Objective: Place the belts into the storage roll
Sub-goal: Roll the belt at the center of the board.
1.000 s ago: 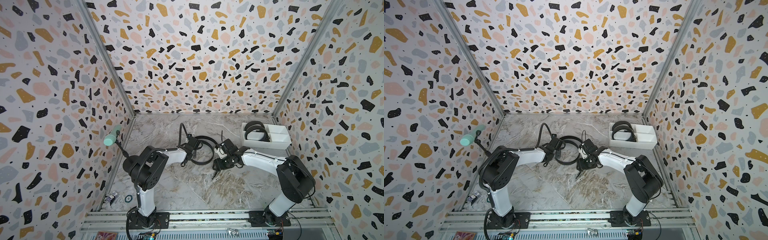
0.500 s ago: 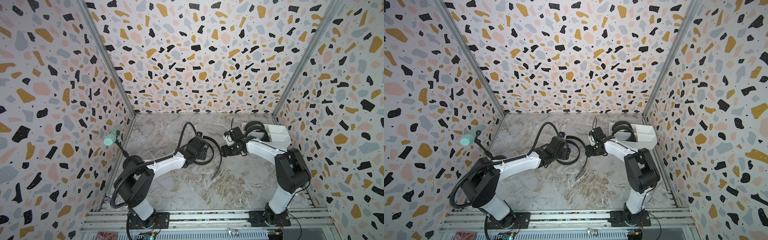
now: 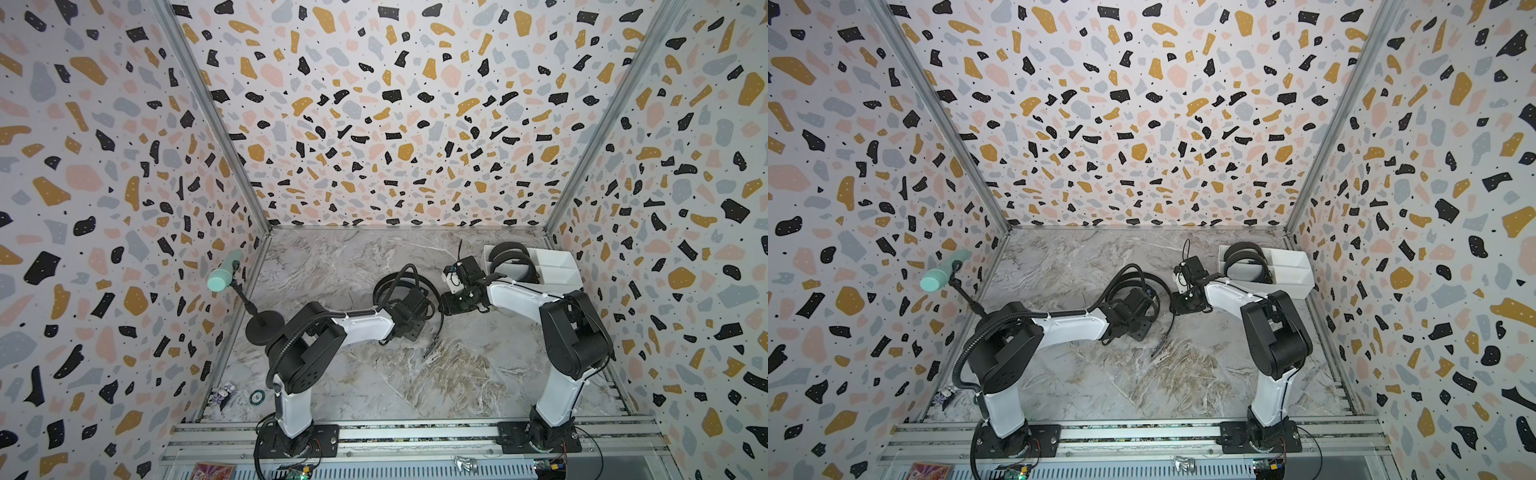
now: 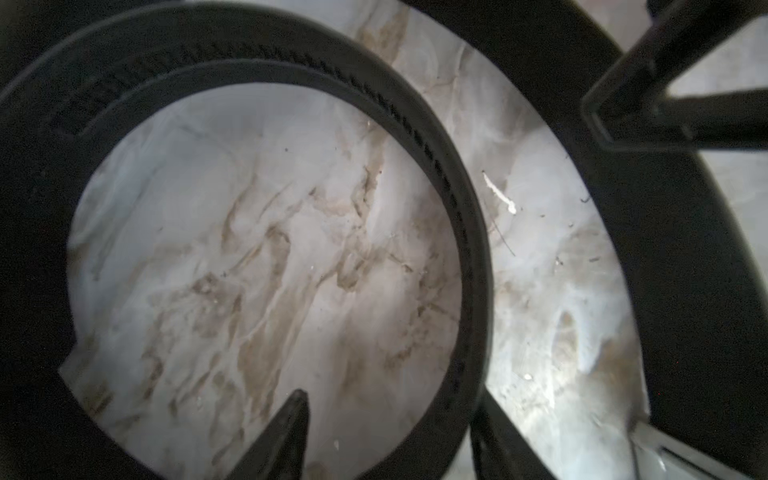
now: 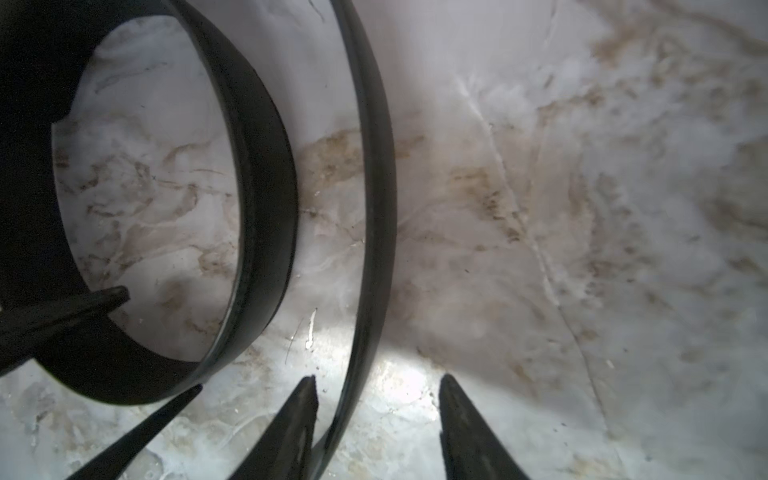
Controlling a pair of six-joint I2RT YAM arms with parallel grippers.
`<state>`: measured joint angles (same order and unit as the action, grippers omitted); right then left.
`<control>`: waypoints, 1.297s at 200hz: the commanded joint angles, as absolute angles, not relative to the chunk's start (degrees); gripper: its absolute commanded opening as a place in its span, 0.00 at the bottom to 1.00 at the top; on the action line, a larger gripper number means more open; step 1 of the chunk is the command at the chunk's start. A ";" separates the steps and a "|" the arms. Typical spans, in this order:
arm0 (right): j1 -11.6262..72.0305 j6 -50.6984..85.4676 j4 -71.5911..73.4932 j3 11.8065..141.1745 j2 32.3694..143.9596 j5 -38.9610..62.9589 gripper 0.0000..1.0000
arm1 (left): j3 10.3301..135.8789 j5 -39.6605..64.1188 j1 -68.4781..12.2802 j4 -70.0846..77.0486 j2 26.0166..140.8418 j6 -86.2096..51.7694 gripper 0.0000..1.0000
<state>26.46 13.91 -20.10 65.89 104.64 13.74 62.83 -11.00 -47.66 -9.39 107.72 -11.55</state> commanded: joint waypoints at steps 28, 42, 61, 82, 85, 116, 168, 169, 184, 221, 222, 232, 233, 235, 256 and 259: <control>29.96 16.90 -18.44 60.82 102.10 17.67 0.17 | 71.65 -10.95 -47.40 -6.50 114.62 -11.12 0.08; 31.78 19.60 -16.79 57.47 99.40 19.03 0.12 | 74.71 -10.24 -46.66 -6.73 116.92 -10.90 0.05; 34.77 24.61 -13.33 52.45 95.81 21.52 0.12 | 77.59 -8.70 -45.17 -6.36 119.04 -11.38 0.04; 38.29 31.70 -7.06 46.73 92.12 23.56 0.12 | 79.36 -6.25 -42.97 -5.03 120.57 -12.43 0.04; 38.58 32.42 -6.34 46.22 91.80 23.73 0.12 | 79.52 -5.93 -42.71 -4.94 120.77 -12.54 0.04; 43.66 41.29 2.57 42.96 90.45 25.40 0.10 | 81.20 -3.87 -41.61 -4.40 122.58 -12.90 0.03; 47.81 48.81 19.32 43.48 95.98 29.36 0.09 | 80.77 -0.62 -41.57 -3.25 122.95 -13.71 0.04; 47.81 48.93 19.59 43.54 96.11 29.44 0.09 | 80.77 -0.62 -41.57 -3.25 122.95 -13.71 0.04; 47.73 49.35 22.33 44.95 98.64 30.16 0.11 | 80.79 -0.23 -41.57 -3.51 123.10 -13.48 0.04; 47.63 47.74 18.66 49.63 102.24 31.00 0.30 | 80.96 -0.26 -41.54 -5.92 123.32 -12.39 0.07; 47.63 47.65 18.34 49.73 102.18 30.88 0.30 | 80.91 -0.31 -41.56 -5.95 123.27 -12.35 0.08; 47.61 46.17 14.51 50.49 101.37 29.55 0.34 | 80.41 -0.56 -41.54 -6.54 122.69 -12.22 0.10; 47.58 46.07 14.15 50.56 101.22 29.36 0.34 | 80.33 -0.59 -41.56 -6.57 122.56 -12.22 0.11; 47.62 45.73 13.45 50.61 101.07 29.12 0.35 | 80.18 -0.61 -41.57 -6.59 122.42 -12.22 0.11; 47.52 42.82 5.73 50.64 97.25 26.38 0.41 | 78.62 -1.14 -41.57 -6.68 120.00 -12.10 0.21; 47.47 42.40 4.70 50.64 96.68 26.07 0.41 | 78.50 -1.21 -41.57 -6.68 119.62 -12.04 0.23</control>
